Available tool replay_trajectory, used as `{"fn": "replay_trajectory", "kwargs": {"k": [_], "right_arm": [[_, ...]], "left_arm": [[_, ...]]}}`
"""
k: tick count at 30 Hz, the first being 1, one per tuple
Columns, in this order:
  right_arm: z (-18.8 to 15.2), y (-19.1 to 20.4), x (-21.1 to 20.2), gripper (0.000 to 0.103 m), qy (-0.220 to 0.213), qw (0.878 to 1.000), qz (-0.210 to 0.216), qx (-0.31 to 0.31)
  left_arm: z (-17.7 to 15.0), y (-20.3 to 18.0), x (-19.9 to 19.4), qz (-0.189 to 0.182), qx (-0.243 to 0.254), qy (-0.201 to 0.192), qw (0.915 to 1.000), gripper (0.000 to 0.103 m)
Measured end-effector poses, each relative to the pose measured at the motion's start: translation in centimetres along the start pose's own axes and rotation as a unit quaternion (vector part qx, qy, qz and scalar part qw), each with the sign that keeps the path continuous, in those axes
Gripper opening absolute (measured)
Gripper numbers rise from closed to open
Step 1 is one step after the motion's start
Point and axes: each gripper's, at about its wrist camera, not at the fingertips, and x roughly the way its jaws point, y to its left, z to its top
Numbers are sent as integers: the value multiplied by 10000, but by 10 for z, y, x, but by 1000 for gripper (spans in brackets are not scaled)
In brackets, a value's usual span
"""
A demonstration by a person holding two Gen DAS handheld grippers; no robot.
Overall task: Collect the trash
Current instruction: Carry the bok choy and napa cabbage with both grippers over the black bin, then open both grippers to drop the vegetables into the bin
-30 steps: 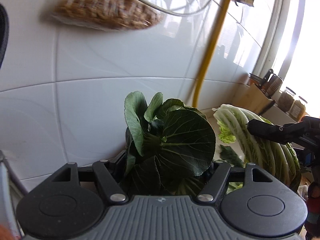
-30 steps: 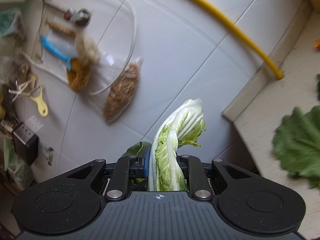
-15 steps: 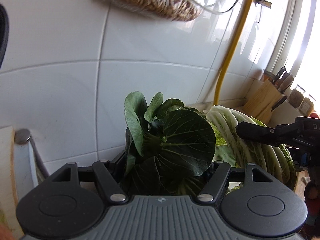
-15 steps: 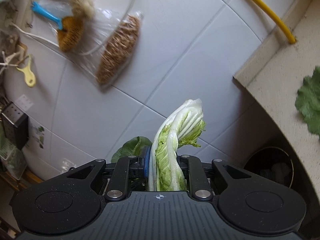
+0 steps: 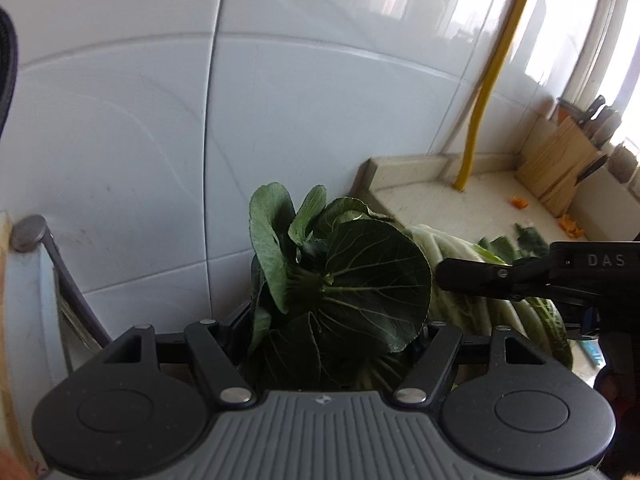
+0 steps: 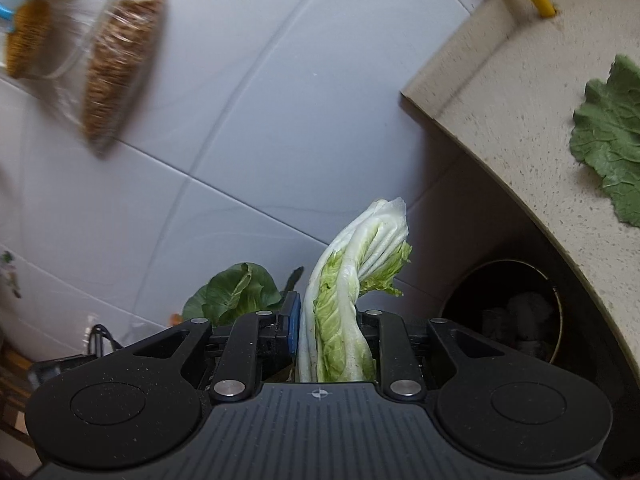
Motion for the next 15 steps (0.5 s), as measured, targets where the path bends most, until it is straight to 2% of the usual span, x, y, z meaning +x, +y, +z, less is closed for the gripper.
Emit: {"fn": "replay_trajectory", "kwargs": {"k": [5, 11, 15], "right_arm": [[7, -16, 27, 48, 44, 9993, -349, 161], [14, -32, 58, 58, 216, 9979, -575, 201], [16, -37, 81, 62, 399, 9944, -980, 56]], "left_arm": [[2, 2, 30, 150, 52, 258, 9995, 66], [4, 4, 53, 301, 85, 445, 9985, 66], [0, 10, 49, 303, -2, 462, 9985, 66]]}}
